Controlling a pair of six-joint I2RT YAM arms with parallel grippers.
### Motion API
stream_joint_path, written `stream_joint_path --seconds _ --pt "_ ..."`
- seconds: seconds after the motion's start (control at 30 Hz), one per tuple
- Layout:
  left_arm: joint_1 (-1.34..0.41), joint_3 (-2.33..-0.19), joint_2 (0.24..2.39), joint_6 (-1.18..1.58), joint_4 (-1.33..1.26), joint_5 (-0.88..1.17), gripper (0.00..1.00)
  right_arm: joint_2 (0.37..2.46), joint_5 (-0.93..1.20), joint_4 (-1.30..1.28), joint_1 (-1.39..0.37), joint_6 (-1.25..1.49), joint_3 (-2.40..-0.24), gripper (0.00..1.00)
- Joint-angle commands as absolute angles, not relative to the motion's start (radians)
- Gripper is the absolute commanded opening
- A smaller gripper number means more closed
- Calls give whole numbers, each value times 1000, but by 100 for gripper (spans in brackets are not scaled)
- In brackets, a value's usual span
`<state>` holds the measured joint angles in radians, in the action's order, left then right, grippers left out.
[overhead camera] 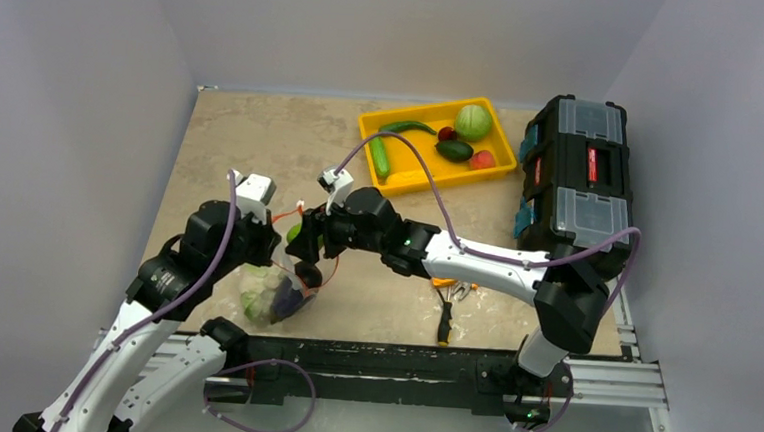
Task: Place the food in the zip-top bag and seal the zipper
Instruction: Place the fake vegetable in the zipper food storage bag.
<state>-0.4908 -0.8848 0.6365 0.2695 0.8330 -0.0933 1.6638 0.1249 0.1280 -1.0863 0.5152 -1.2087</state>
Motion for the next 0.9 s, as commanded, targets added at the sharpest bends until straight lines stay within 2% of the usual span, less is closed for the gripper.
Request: stream_joint_path --seconds 0.0,0.57,0.87 --pt "-483 -884 610 276 790 -89 0 1651 126 176 -1086 530 -1271 28" --pt "-483 -871 529 268 760 -50 0 1711 98 152 -1088 537 -1342 56" --pt "-483 -868 521 267 758 -48 0 1719 78 151 -1090 544 -1359 76"
